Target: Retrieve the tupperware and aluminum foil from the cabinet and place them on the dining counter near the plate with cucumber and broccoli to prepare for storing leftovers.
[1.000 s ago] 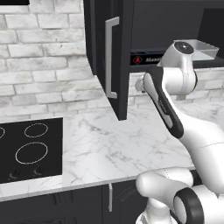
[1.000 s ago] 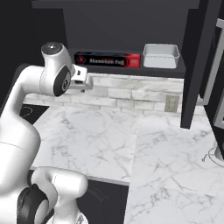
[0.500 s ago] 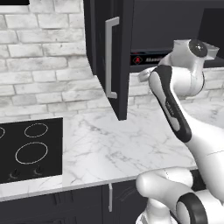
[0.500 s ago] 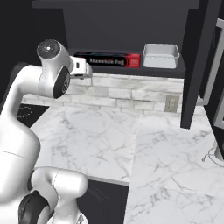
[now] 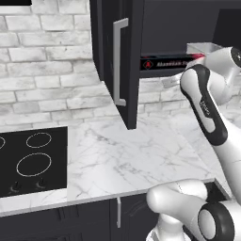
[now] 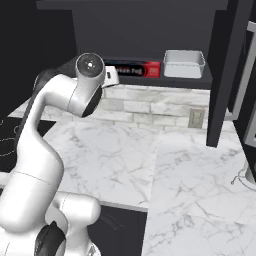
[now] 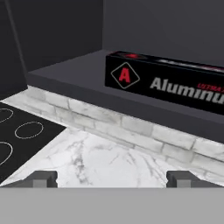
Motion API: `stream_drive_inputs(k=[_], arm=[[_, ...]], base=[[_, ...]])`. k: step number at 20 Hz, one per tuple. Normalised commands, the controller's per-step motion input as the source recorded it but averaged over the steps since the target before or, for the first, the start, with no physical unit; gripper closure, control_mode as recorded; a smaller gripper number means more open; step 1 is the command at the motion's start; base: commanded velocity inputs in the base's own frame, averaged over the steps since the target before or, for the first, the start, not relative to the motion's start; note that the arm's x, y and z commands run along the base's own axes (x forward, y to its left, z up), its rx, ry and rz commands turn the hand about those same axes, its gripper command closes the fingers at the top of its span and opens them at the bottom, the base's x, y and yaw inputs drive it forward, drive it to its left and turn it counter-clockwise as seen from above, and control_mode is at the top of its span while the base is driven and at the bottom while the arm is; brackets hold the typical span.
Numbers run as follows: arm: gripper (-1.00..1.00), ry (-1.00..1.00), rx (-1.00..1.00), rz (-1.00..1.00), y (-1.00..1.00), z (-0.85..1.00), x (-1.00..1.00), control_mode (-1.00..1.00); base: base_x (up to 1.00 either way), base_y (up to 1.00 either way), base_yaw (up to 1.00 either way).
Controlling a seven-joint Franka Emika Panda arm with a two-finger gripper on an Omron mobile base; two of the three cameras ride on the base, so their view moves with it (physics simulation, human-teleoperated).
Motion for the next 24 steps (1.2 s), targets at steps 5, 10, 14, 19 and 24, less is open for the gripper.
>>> stream_drive_inputs(k=[5, 10, 14, 19, 24], arm=[[-1.00, -0.05, 0.00, 0.20, -0.02, 0.40, 0.51, -1.00], [-1.00, -0.01, 0.00, 0.08, 0.00, 0.56, 0.50, -1.00], [-1.00, 0.00, 0.00, 0.00, 0.00, 0.23, 0.41, -1.00], [-1.00, -0.02, 0.08, 0.00, 0.00, 0.00, 0.25, -1.00], [-1.00, -0.06, 0.07, 0.11, 0.00, -0.07, 0.32, -1.00]], base=[[0.00, 0.00, 0.00], [0.00, 0.00, 0.00], [0.00, 0.00, 0.00], [0.00, 0.00, 0.00], [0.00, 0.00, 0.00]])
